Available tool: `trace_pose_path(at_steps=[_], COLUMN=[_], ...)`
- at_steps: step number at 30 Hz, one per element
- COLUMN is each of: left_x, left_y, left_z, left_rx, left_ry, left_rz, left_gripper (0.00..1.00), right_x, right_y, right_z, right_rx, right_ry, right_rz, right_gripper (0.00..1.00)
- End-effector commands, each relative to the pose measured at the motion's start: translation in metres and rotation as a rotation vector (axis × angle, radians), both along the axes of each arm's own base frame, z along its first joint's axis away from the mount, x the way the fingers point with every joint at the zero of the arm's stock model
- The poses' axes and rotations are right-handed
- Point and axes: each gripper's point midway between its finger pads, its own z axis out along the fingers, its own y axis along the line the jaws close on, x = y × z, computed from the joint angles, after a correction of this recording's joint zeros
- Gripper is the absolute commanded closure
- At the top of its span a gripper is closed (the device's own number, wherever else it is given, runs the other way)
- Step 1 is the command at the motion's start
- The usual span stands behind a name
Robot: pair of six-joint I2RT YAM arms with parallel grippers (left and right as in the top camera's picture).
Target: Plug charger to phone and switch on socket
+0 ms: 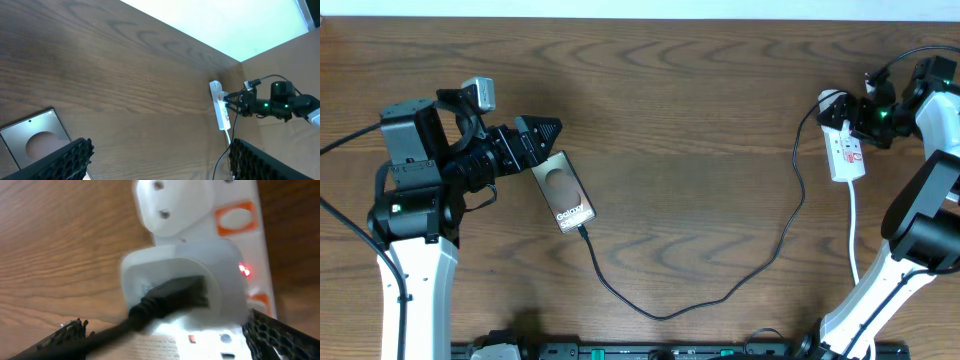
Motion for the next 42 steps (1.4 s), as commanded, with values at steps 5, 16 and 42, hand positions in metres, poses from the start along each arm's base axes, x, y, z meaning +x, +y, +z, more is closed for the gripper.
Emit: trace_pose_path(at_steps=[5,16,42], left_x=[0.000,0.000,0.000], left_y=[0.000,0.000,0.000], left_z=[0.003,0.002,0.002], left_rx=[0.006,0.006,0.006], left_ry=[-0.013,-0.009,-0.010], left_rz=[-0.009,-0.010,-0.010], left_gripper=[0.11,0.11,0.11], right_x=[-0.056,-0.094,-0.104], right_y=[-0.058,-0.032,-0.019], right_z=[0.016,0.162,0.206], right_rx=[-0.208,-0.215,-0.219], right_ry=[0.192,-0.023,-0.150], right_rz=[-0.201,-0.306,-0.303], right_gripper=[0.03,0.01,0.01])
